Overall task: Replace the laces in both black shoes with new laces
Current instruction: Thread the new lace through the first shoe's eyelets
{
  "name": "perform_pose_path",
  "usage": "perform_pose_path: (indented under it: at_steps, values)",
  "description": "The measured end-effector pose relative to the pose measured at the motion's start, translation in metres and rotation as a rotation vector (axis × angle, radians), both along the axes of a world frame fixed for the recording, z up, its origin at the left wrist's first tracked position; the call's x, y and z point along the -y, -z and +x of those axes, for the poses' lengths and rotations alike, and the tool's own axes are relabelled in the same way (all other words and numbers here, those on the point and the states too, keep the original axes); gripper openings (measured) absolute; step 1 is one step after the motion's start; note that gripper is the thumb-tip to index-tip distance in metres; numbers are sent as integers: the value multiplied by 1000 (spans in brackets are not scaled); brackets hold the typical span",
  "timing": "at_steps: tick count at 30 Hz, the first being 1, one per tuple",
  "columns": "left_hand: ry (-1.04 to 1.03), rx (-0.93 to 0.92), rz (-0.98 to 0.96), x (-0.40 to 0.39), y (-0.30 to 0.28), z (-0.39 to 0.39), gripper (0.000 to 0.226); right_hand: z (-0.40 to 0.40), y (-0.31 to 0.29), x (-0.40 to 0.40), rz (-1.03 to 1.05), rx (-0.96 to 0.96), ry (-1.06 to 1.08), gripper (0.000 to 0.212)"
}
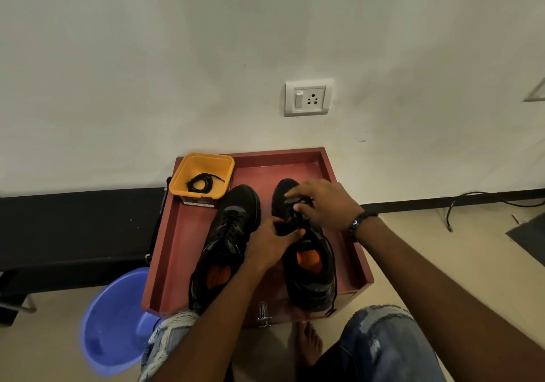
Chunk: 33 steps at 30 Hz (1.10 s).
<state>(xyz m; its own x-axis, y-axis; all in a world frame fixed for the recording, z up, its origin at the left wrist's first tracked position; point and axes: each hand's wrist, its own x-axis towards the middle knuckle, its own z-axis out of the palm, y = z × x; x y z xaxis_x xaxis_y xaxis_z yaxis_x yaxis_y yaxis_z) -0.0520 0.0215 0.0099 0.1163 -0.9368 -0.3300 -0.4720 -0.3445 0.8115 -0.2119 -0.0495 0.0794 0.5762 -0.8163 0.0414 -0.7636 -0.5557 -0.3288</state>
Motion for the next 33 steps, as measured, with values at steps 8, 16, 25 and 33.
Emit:
perform_pose_path:
  at_steps: [8,16,25,33]
  values:
    - [-56,-30,22,-1,5,-3,61,23,7,0,-182,-457,-145,30]
    - [-66,-43,20,-3,6,-4,58,21,-1,7,-133,-511,-98,42]
    - [-97,-46,-20,-8,7,-8,53,18,-3,4,-4,53,121,24]
    - [-100,-31,-7,-6,7,-9,60,-9,-10,11,112,257,369,8]
